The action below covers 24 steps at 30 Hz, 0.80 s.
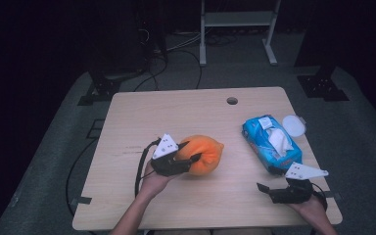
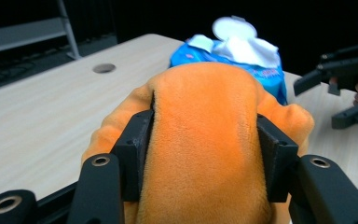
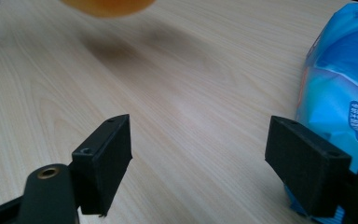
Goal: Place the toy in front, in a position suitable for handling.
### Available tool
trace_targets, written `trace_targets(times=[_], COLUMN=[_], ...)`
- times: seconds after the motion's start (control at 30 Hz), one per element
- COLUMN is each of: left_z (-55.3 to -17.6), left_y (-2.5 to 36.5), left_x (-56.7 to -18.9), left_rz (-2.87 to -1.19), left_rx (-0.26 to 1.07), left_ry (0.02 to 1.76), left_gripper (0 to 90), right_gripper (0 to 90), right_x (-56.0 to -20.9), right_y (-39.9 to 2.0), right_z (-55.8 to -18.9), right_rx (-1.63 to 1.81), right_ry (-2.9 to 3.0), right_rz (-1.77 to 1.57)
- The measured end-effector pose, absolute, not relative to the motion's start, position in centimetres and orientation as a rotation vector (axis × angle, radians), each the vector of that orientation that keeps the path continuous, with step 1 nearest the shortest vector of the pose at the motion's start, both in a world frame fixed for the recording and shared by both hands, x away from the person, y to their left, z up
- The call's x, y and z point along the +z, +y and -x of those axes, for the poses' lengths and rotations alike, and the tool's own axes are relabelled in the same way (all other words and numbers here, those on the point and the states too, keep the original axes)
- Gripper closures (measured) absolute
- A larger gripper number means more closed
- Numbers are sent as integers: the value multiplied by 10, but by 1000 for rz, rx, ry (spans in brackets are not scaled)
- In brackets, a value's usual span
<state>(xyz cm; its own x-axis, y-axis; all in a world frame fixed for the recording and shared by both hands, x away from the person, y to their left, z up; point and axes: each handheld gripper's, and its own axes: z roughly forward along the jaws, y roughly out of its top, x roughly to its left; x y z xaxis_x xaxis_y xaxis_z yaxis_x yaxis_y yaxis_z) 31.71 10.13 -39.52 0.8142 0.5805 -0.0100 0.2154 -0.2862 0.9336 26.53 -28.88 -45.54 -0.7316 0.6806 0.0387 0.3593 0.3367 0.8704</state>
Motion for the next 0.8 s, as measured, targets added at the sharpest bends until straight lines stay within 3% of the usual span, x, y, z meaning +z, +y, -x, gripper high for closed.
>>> trace_targets(times=[0.5, 0.8], left_z=[-305, -294], left_y=[84, 82], left_x=[-440, -442], left_rz=[-1893, -1924], left_rx=[362, 358], left_ry=[621, 609], left_gripper=[453, 299], right_gripper=[228, 228], right_x=[-440, -423], right_y=[-304, -316], right_z=[-264, -275], right_rx=[1368, 1344], right_ry=[2134, 2040], right_rz=[-948, -995])
